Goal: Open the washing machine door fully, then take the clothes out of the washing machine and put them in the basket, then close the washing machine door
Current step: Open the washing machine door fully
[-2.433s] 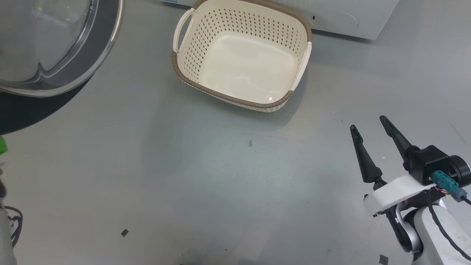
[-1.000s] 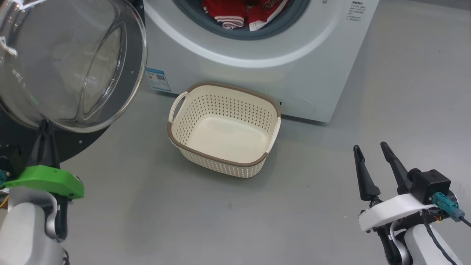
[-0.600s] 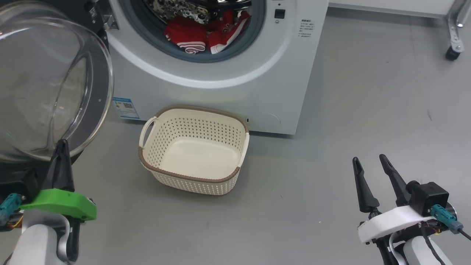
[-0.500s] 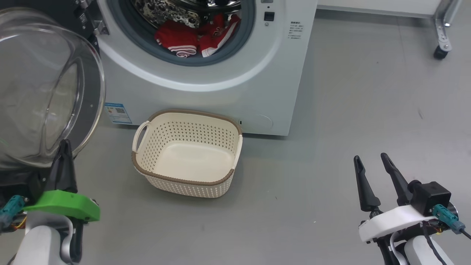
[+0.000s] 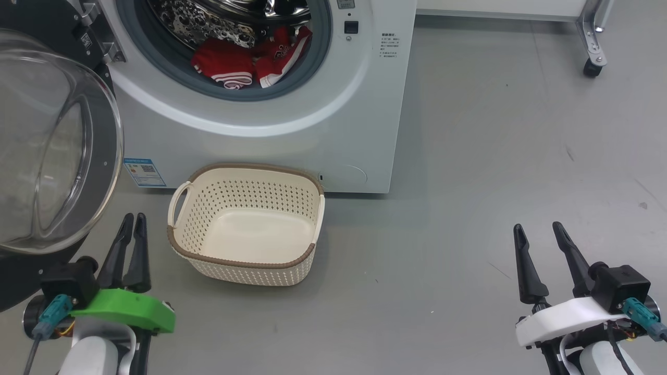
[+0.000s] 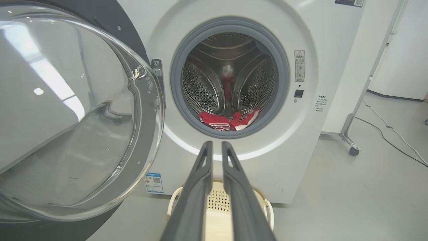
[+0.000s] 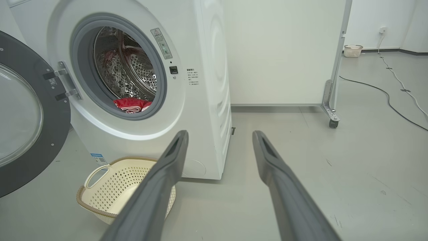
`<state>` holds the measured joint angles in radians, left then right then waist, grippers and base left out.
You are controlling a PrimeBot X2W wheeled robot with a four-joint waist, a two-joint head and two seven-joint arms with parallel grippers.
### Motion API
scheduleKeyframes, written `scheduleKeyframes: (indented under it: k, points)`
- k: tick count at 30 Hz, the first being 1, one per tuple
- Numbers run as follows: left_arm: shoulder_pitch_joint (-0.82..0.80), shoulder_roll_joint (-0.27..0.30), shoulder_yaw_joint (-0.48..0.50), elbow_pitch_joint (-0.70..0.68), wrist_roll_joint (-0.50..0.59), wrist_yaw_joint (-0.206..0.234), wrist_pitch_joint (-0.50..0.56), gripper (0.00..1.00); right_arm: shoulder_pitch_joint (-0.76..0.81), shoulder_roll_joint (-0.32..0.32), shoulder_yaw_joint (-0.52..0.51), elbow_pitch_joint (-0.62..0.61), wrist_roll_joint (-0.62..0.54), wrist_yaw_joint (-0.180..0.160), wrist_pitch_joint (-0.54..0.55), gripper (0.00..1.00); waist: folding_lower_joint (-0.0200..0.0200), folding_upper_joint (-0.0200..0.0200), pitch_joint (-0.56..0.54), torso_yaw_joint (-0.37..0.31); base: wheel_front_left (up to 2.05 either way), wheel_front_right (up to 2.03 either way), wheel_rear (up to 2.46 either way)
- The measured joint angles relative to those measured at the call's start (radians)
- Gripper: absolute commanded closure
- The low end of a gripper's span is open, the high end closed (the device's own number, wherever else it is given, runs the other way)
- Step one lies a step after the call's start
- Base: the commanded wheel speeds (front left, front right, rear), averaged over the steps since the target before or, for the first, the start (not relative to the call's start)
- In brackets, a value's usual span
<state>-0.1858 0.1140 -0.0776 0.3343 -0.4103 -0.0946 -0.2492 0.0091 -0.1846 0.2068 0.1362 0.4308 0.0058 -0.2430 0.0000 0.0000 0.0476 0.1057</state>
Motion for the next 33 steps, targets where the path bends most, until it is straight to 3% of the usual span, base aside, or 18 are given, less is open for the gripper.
scheduleKeyframes:
  k: [1,33]
  points:
    - [0.005,-0.002,-0.001,-0.004,0.0,0.0,0.0,0.0,0.0,0.0,0.0,-0.001,0.0,0.0,0.0,0.0,0.0,0.0,-0.001,-0.001,0.0,0.0,0.0]
    - [0.068,-0.01,-0.009,-0.071,-0.032,-0.018,0.0,0.0,0.016,0.003,0.0,-0.023,-0.002,0.0,0.0,0.0,0.0,0.0,0.007,-0.02,0.0,0.0,0.0]
